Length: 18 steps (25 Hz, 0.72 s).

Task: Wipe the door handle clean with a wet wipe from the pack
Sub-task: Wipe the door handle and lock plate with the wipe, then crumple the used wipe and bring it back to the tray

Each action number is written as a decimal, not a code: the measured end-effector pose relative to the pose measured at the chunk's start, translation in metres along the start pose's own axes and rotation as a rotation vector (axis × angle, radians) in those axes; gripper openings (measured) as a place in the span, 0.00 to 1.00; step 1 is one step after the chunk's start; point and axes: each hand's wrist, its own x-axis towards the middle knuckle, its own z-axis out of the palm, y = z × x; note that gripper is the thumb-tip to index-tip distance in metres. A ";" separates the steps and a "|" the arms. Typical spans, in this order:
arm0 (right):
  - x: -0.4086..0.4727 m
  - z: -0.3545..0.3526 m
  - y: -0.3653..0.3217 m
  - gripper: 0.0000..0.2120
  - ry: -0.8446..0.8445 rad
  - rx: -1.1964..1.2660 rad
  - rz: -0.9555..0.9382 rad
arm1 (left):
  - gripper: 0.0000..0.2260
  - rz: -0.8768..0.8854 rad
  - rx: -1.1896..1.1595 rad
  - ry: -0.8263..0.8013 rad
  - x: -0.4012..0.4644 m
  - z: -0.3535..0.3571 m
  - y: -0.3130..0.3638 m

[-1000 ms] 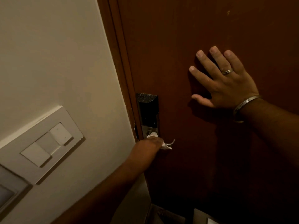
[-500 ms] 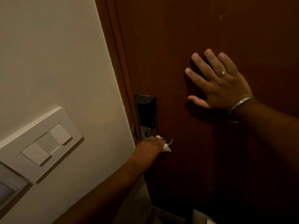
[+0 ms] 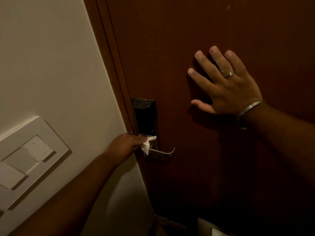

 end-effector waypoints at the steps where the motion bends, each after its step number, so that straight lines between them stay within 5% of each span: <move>1: 0.000 0.001 0.000 0.40 -0.012 0.004 -0.002 | 0.10 0.046 0.059 -0.039 0.007 -0.003 -0.002; 5: -0.003 0.002 0.002 0.41 -0.062 0.024 0.030 | 0.12 0.109 0.101 -0.114 0.006 0.010 0.032; 8: -0.001 -0.005 0.005 0.40 -0.134 0.024 0.014 | 0.10 -0.018 0.206 -0.239 0.011 0.040 0.097; 11: -0.006 -0.023 0.001 0.35 -0.217 0.178 0.021 | 0.08 -0.098 0.116 -0.081 0.005 0.055 0.131; 15: -0.093 -0.078 -0.029 0.26 -0.486 0.636 0.232 | 0.06 -0.186 -0.814 0.069 -0.031 0.056 0.146; 18: -0.168 -0.126 -0.064 0.15 -0.866 1.298 1.030 | 0.07 -0.507 -1.562 -0.112 -0.051 0.071 0.174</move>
